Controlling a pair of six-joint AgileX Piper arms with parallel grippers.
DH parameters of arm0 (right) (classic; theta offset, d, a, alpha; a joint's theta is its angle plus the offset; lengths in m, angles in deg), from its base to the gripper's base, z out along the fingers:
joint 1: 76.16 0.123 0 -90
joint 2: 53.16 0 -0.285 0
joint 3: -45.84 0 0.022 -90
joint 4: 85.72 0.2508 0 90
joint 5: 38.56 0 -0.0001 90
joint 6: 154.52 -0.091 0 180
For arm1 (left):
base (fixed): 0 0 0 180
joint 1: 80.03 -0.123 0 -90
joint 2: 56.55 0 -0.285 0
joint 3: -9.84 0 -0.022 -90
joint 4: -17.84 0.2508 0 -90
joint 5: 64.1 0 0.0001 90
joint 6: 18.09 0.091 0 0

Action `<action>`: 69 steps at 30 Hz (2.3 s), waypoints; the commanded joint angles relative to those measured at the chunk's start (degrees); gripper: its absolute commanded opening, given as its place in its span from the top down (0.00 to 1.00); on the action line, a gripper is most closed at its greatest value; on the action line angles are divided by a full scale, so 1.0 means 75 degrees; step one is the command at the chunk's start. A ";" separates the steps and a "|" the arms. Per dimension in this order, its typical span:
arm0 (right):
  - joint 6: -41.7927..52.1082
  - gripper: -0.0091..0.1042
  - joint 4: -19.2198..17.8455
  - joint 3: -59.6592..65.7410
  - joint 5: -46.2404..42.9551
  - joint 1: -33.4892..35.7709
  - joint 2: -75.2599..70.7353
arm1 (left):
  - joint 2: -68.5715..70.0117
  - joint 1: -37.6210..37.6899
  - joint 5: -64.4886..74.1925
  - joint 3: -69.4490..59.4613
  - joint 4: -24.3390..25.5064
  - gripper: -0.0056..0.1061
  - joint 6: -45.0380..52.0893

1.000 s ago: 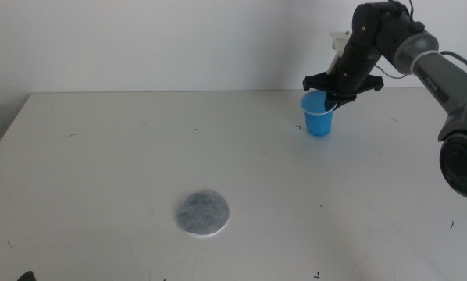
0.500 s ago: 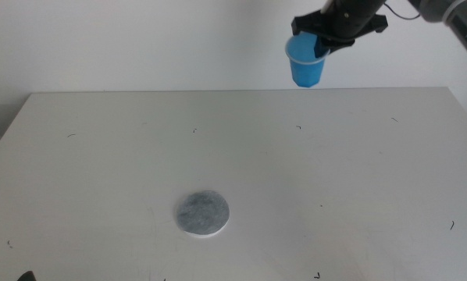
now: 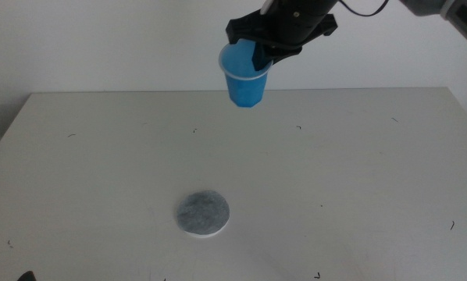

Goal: Place an empty cup on a cup mat.

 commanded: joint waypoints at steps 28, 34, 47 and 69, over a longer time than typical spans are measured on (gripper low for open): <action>-0.0266 0.93 0.0254 0.2211 -0.1930 0.1443 0.0648 | 0.0100 -0.0009 -0.0505 0.0045 0.0003 0.01 -0.0082; -0.0249 0.93 0.0334 0.2211 -0.1930 0.1467 0.0986 | 0.0100 -0.0009 -0.0505 0.0045 0.0003 0.01 -0.0082; -0.0242 0.74 0.0244 0.2211 -0.1755 0.1467 0.1039 | 0.0100 -0.0009 -0.0505 0.0045 0.0003 0.01 -0.0082; 0.0261 0.40 0.0078 0.3756 -0.1868 0.0132 -0.2179 | 0.0100 -0.0009 -0.0505 0.0045 0.0003 0.01 -0.0082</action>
